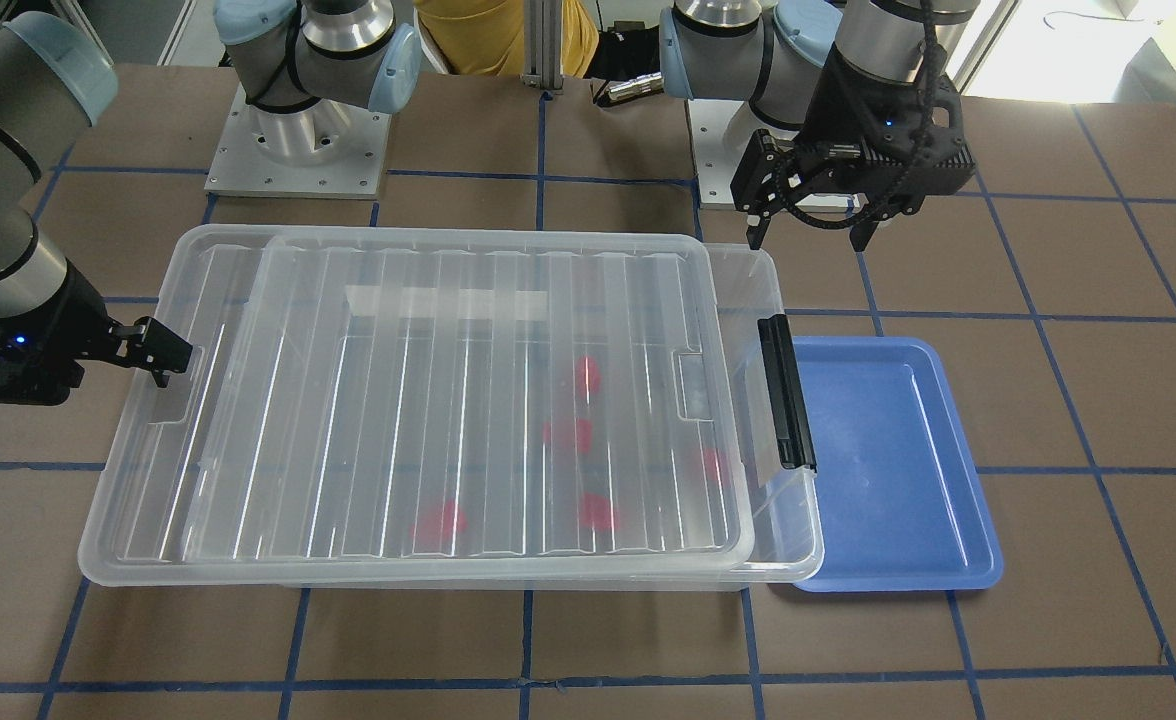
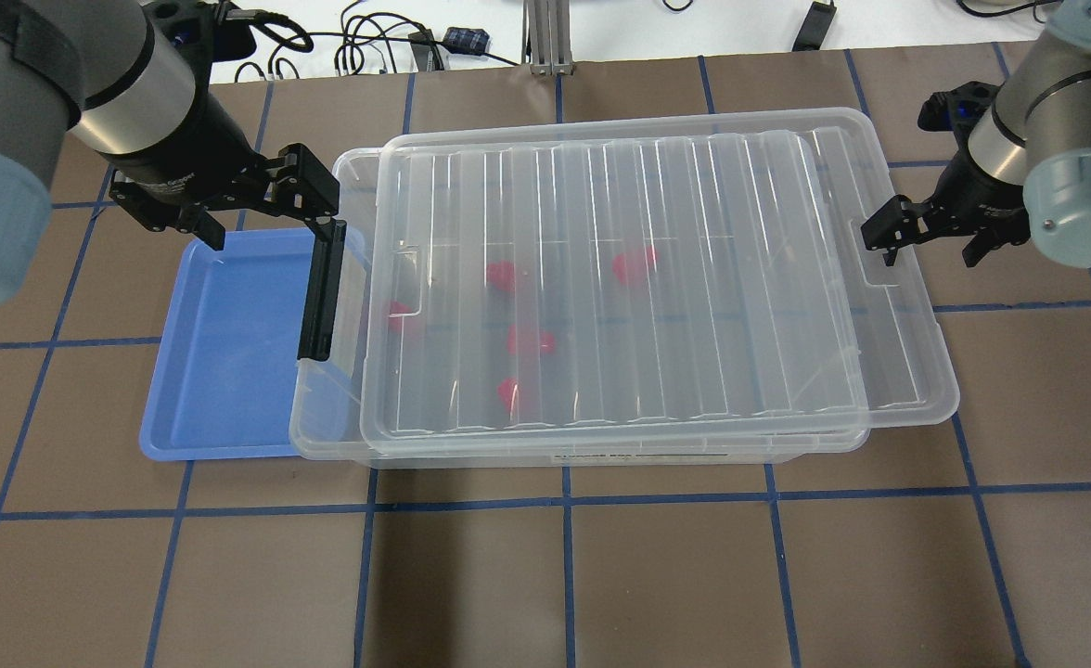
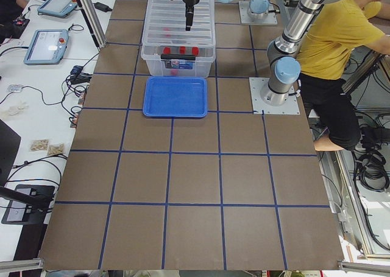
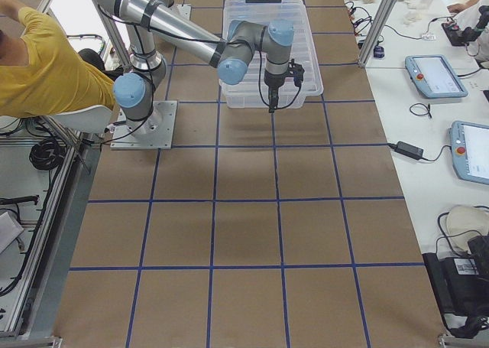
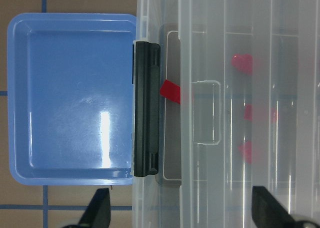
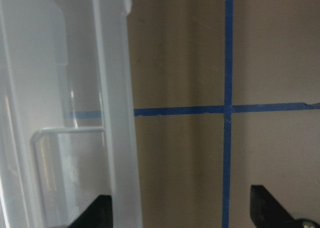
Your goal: Place red block in blue tray from box
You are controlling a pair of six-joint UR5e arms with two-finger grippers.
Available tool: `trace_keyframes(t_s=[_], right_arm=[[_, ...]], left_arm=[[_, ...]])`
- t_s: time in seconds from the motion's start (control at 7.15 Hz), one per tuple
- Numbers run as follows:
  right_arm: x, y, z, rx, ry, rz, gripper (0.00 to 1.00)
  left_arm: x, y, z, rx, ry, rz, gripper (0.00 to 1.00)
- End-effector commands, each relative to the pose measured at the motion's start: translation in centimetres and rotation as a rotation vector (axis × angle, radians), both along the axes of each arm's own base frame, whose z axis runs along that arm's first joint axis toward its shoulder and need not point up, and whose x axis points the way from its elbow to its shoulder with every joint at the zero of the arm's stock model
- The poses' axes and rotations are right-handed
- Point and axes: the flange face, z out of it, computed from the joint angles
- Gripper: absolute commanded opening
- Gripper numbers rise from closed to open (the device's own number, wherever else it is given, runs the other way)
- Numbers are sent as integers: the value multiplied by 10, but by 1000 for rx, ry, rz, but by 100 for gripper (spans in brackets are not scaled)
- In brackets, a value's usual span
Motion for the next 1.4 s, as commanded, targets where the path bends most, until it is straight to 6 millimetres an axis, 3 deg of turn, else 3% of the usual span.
trace_keyframes(t_s=[0.0, 0.56, 0.84, 0.98, 1.26], right_arm=[[-15, -1, 5, -7, 11, -15, 100], [-28, 5, 8, 9, 55, 15, 100], [-39, 5, 7, 11, 56, 9, 100], [-59, 6, 7, 12, 55, 18, 100], [-67, 7, 8, 12, 57, 7, 100]], left_arm=[[0, 0, 0, 1, 0, 0, 100], [-2, 1, -3, 7, 9, -15, 100], [-5, 2, -6, 15, -1, -127, 100], [-5, -1, -10, 22, -13, -255, 100], [-6, -6, -34, 66, -36, -620, 100]])
